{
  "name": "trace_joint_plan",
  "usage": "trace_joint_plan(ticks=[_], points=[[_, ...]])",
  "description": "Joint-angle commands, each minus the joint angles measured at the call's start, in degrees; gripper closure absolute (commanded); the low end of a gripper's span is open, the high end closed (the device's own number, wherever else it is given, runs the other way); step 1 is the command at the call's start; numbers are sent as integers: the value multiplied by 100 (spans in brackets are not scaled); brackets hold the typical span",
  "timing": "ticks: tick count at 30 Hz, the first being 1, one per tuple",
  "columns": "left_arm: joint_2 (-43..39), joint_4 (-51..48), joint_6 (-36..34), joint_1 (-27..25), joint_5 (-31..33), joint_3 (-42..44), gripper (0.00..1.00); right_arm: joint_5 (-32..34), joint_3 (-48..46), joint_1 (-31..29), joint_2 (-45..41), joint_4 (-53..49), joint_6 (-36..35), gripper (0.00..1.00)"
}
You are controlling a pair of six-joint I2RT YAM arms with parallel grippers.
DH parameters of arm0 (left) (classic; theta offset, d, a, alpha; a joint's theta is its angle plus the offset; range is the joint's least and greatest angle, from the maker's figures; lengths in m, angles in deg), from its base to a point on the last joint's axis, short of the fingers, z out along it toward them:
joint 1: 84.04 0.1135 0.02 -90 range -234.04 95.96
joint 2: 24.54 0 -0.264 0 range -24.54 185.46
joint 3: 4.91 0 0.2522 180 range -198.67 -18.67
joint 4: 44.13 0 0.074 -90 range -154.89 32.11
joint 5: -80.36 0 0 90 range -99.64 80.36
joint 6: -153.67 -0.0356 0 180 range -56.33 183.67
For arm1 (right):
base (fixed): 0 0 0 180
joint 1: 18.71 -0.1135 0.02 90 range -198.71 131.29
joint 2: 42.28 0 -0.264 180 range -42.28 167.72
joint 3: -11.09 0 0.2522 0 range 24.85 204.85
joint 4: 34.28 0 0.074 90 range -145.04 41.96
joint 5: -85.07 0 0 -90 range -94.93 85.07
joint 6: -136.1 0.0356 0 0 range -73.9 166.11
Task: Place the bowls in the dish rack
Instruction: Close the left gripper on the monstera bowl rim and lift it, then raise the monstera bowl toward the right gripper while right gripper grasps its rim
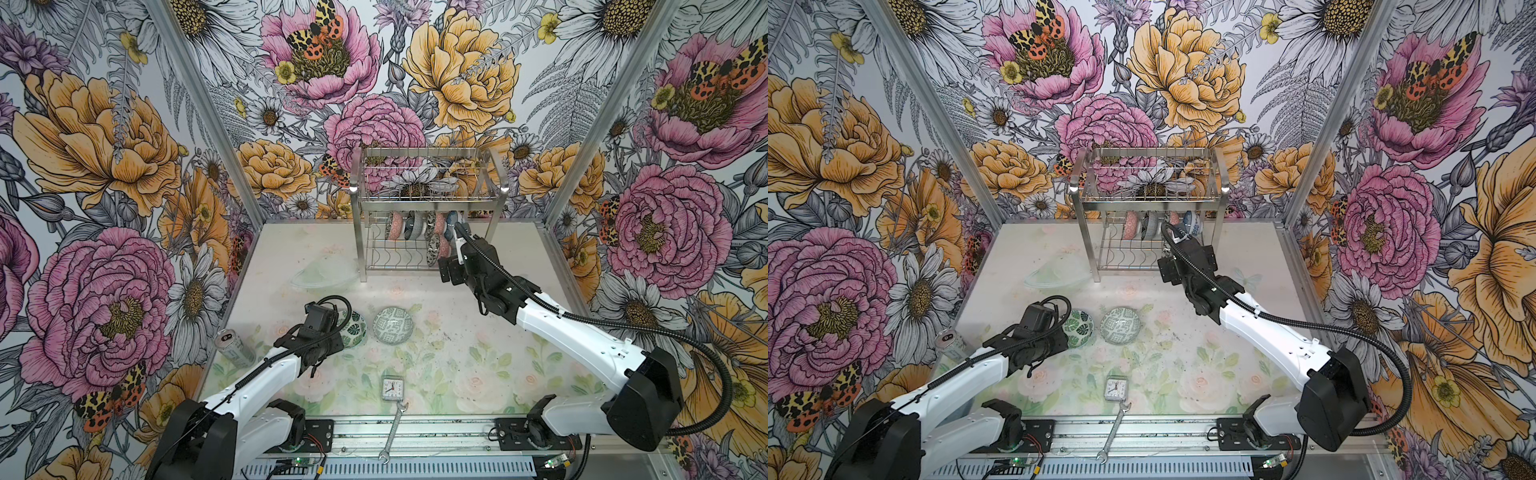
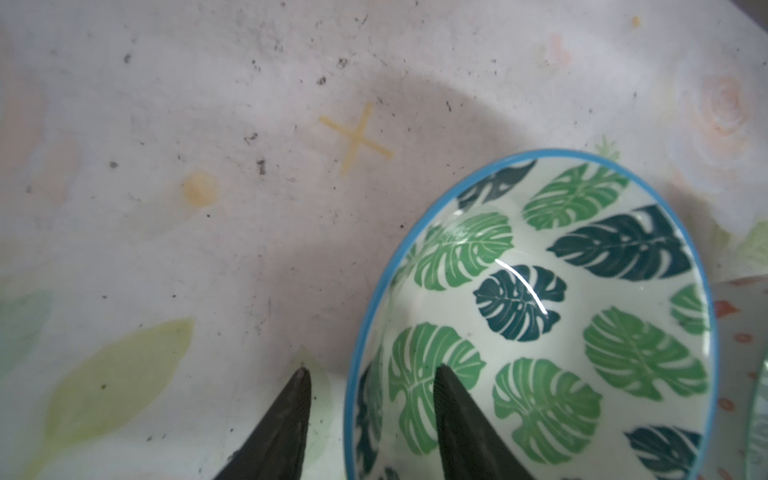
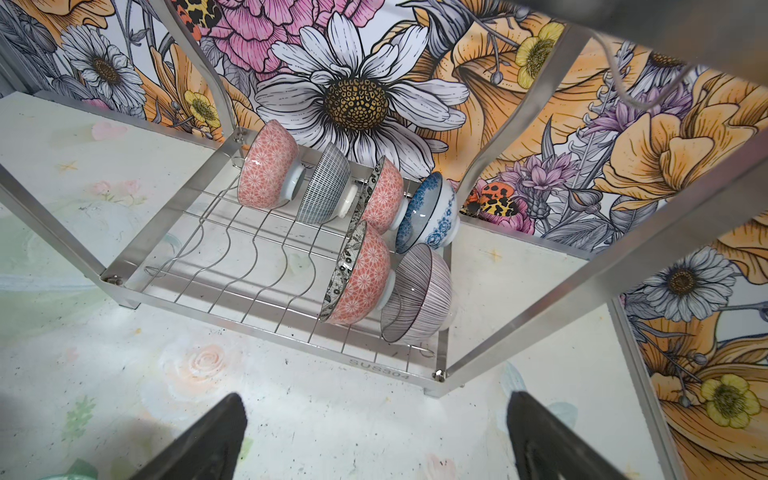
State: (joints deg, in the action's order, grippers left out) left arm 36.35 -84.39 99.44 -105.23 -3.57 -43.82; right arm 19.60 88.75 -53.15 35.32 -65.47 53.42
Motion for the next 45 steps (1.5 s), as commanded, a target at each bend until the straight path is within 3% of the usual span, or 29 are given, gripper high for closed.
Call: trace_joint_plan(ticks=[1,17,26,33,41,45], points=[[-20,214,0,31,-73,36,63,-72,-53,31,-23,5,93,0],[-228,37,-30,53,-5,21,100,-195,60,51,87,4,60,0],[-894,-471,-279,144,191,-301,100,-321,101,58,30,-2,45,1],[-1269,-799,-604,-275,459,-1016,100,-552,348,52,54,-197,147,0],[-841,-804,-822,-1070,1098,-2191,100,-1204,475,3,-338,-528,584,0],[-267,-283,-797,-1278,789,-2457,100,-1477,473,-165,-467,-593,852,0]])
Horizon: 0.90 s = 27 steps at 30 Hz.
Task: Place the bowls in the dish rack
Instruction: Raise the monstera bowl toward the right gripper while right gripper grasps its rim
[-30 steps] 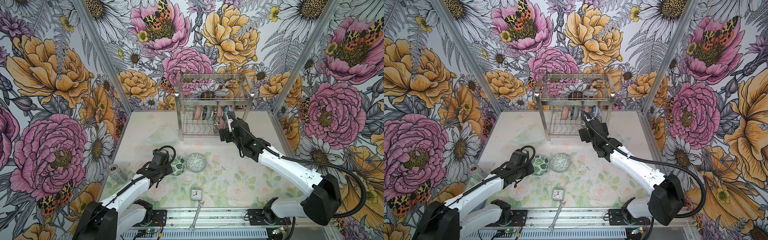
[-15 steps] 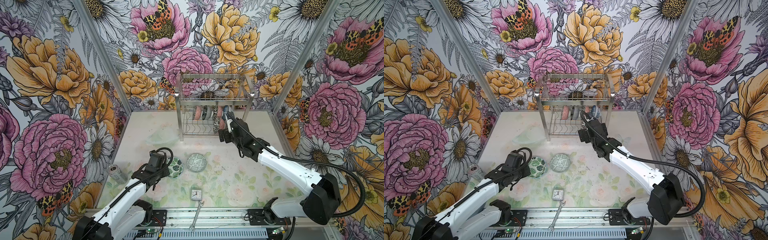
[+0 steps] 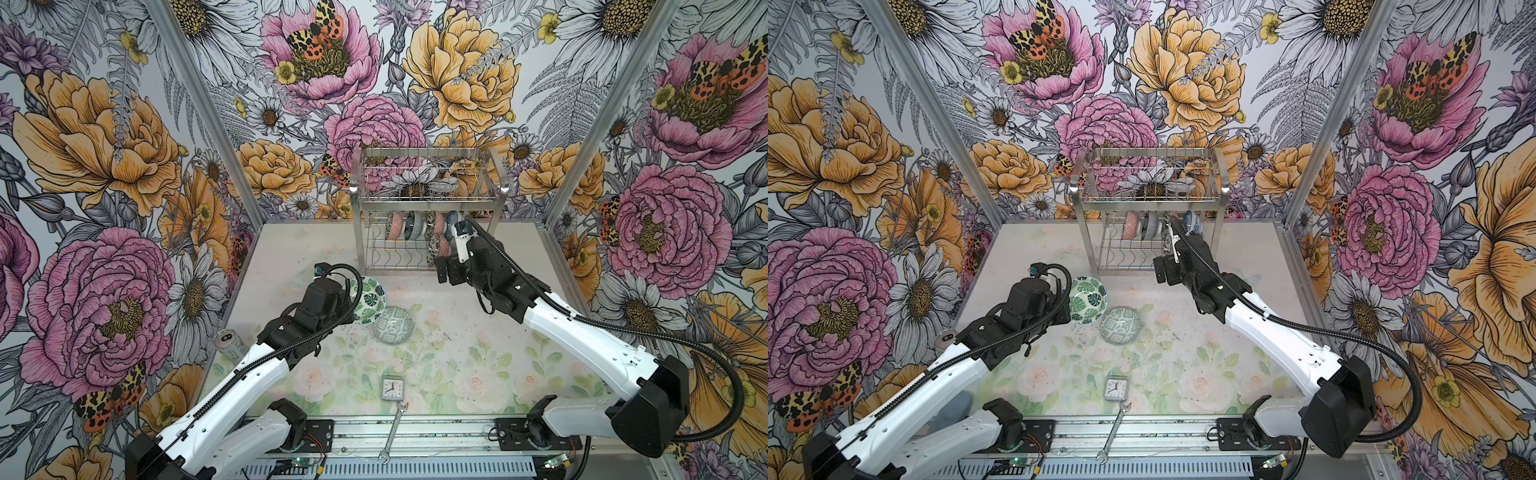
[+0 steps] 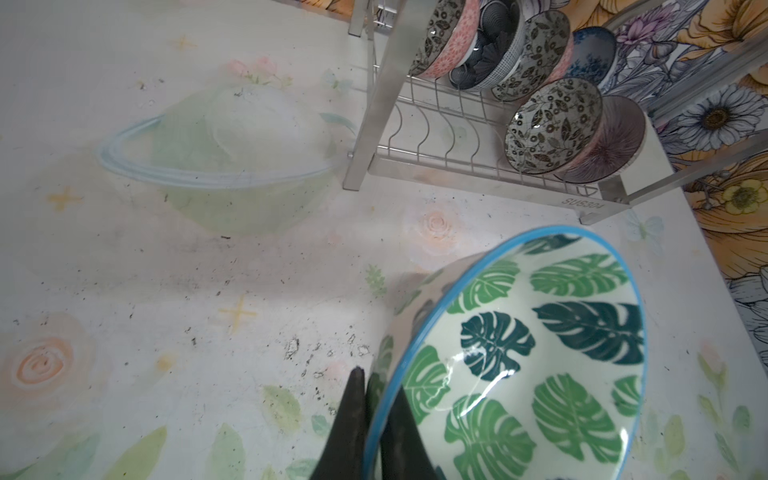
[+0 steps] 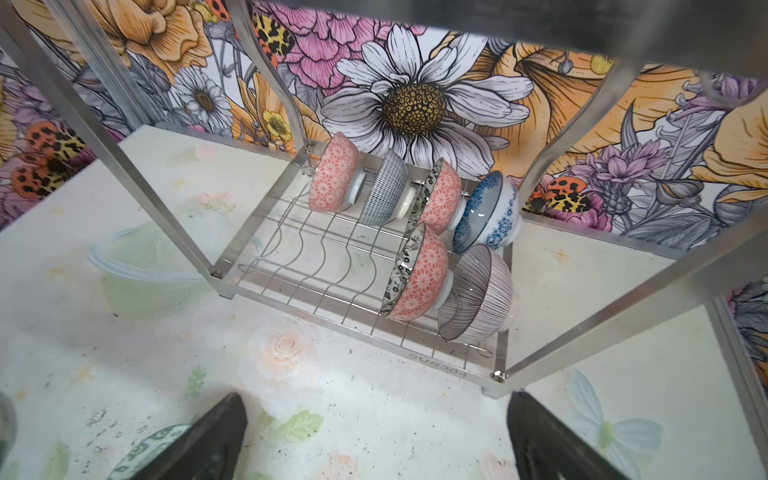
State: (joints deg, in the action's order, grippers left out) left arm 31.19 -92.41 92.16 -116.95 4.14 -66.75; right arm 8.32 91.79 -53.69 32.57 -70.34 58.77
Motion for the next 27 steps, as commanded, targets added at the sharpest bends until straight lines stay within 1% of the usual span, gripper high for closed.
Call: trace_joint_plan(ticks=[1,7,16,21,24,27], points=[[385,718,-39,-168,-6,-198,100,-383,183,-185,-198,-131,374,0],[1134,1445,31,-527,-8,-534,100,-760,206,-399,-158,-126,849,0],[1976,1710,-119,-681,-139,-1228,100,-1120,166,-484,222,30,1379,1],[2129,1730,-184,-734,-139,-1428,100,-1229,164,-476,514,203,1755,9],[2137,1755,-178,-749,-139,-1433,100,-1123,222,-454,714,226,2028,18],[2129,1765,-176,-746,-139,-1431,100,-1232,366,-441,926,248,2220,28]])
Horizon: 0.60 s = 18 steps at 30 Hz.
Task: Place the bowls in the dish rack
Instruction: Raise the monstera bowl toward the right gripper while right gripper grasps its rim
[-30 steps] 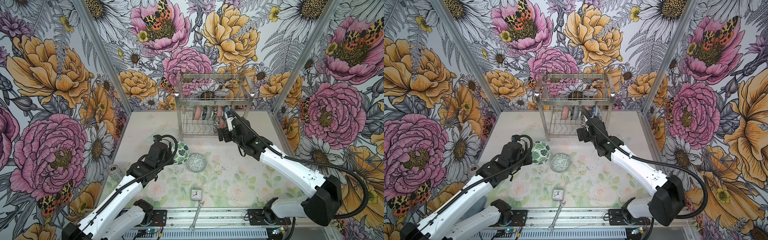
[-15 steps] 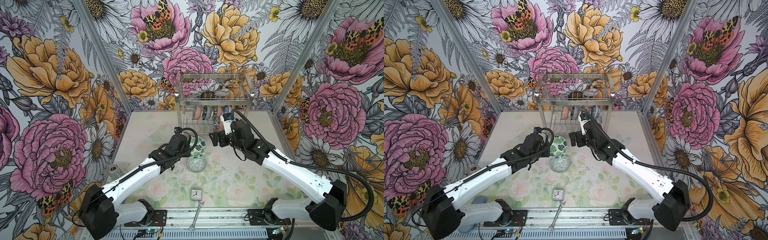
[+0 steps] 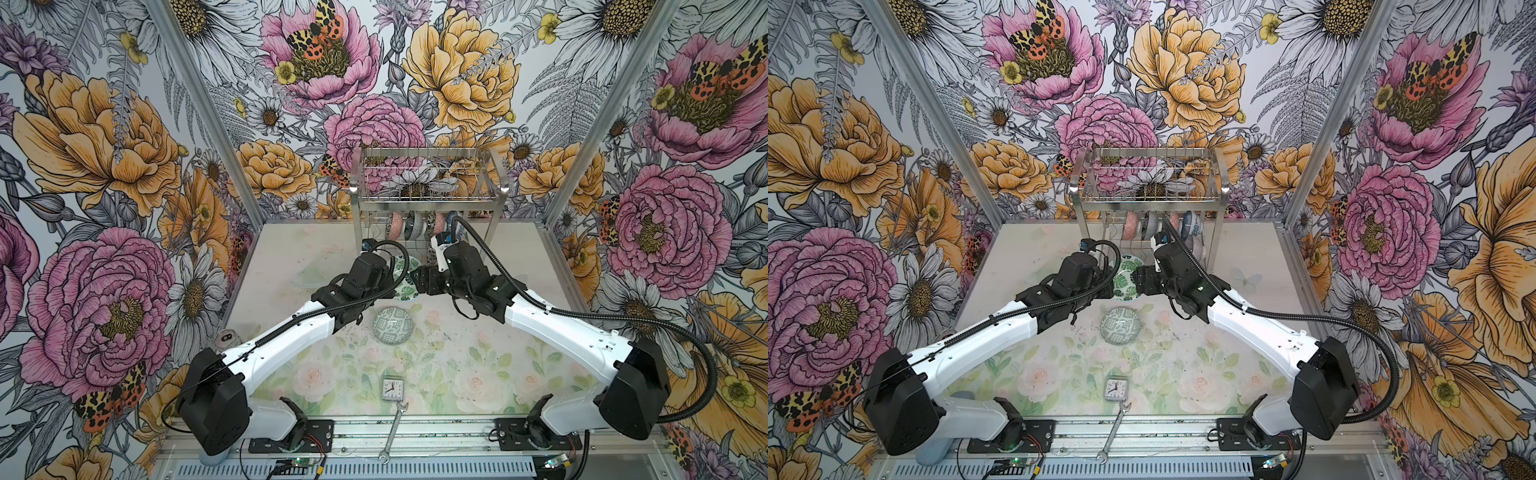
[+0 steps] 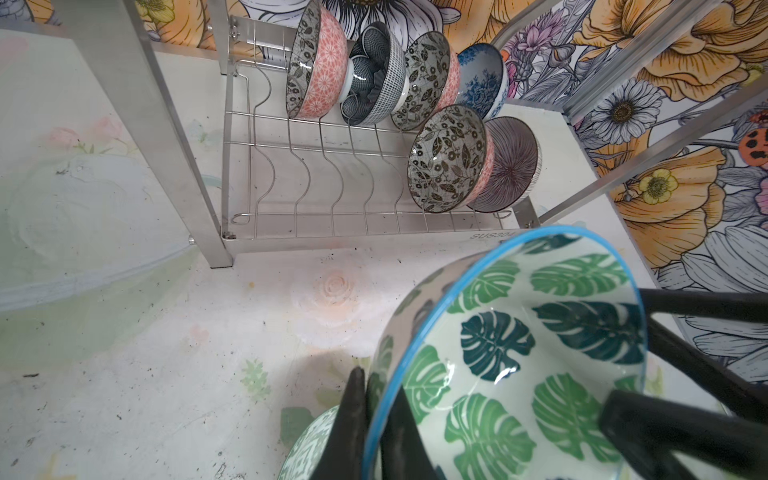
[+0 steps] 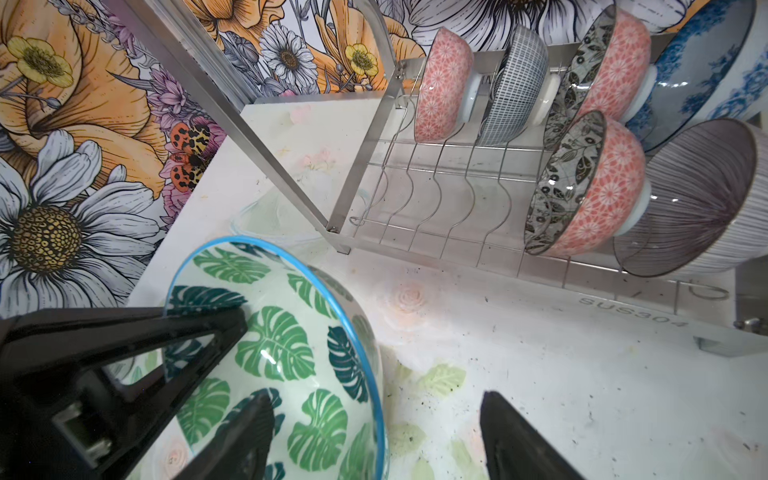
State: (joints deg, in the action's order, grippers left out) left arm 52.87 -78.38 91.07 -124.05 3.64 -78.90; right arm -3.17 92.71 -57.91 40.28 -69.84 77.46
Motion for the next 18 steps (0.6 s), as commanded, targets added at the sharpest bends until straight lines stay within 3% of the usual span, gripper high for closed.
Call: trace_joint_plan(ticks=[1,9,16,18], points=[[-39,366,-63,-35,-89,-211,100,-132,296,-17,207,222,400,31],[-69,454,-46,-34,-89,-253,100,-356,283,-26,348,374,547,57],[-58,536,-44,-40,-295,-266,100,-370,264,-21,460,389,582,73],[-68,607,-60,-42,-363,-242,100,-353,273,-17,481,403,576,82]])
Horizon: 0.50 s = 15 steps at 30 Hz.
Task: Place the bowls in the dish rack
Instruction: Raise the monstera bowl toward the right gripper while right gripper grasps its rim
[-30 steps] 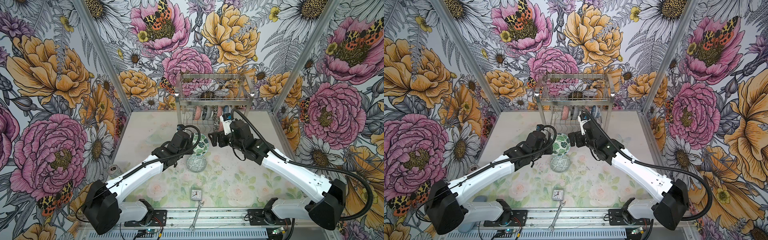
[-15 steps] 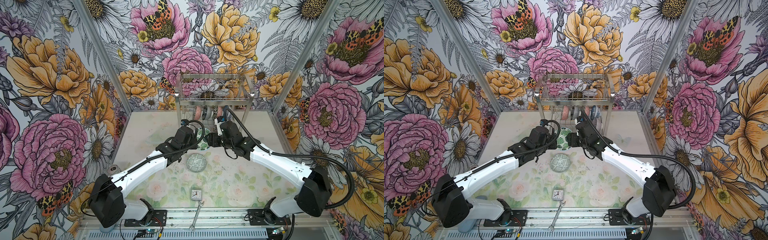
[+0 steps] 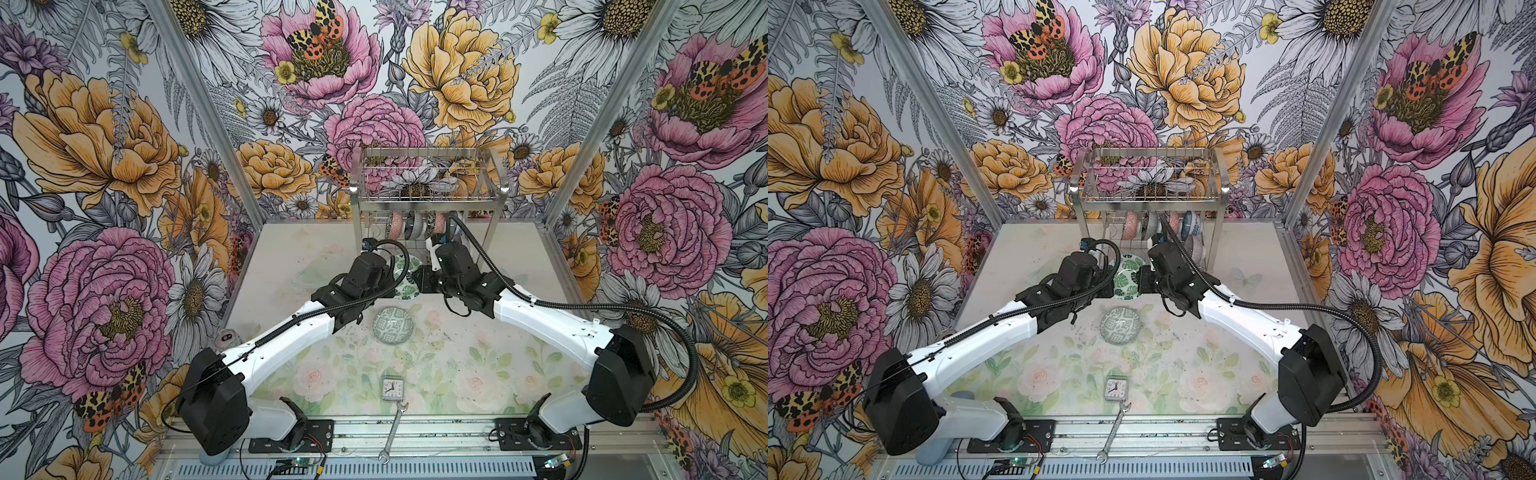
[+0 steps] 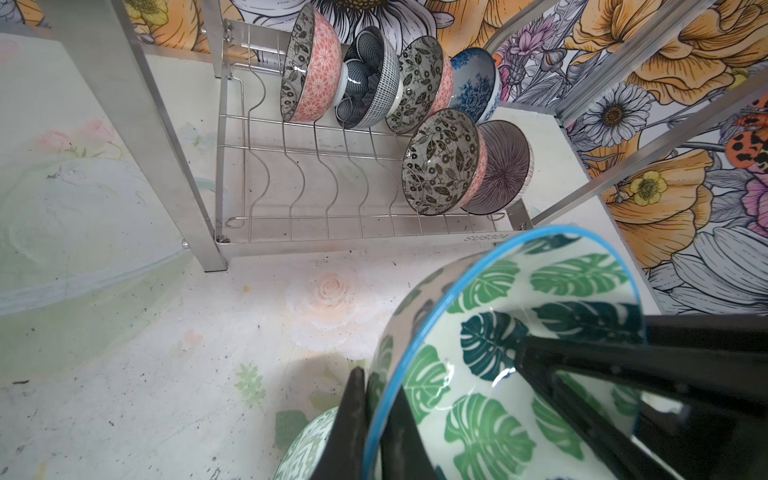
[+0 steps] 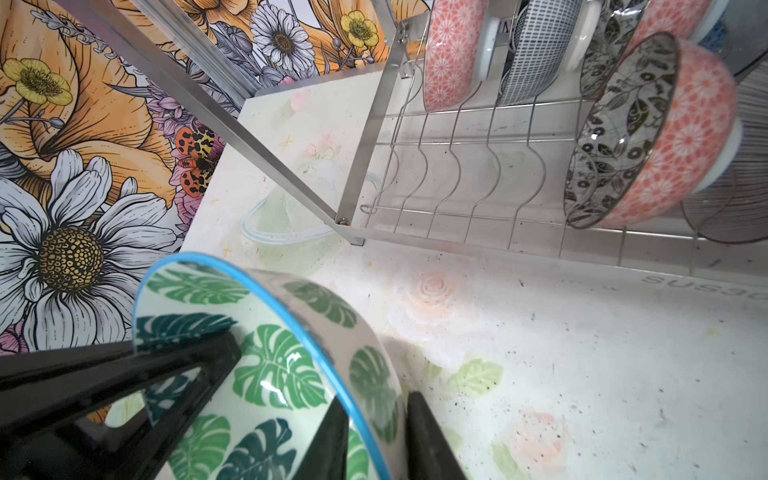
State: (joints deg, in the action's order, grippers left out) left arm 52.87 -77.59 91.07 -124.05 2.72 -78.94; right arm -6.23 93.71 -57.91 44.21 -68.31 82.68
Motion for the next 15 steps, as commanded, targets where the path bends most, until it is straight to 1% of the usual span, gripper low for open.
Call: trace_joint_plan(ticks=[1,3,4,15], points=[[-68,558,-59,-42,-295,-214,100,-46,184,-17,97,252,49,87],[-67,599,-51,-42,-329,-178,100,-46,203,-17,103,249,34,99],[-67,599,-50,-42,-330,-178,100,-37,214,-9,97,251,22,100],[-98,599,-30,-38,-309,-116,100,55,232,34,41,250,-99,100]])
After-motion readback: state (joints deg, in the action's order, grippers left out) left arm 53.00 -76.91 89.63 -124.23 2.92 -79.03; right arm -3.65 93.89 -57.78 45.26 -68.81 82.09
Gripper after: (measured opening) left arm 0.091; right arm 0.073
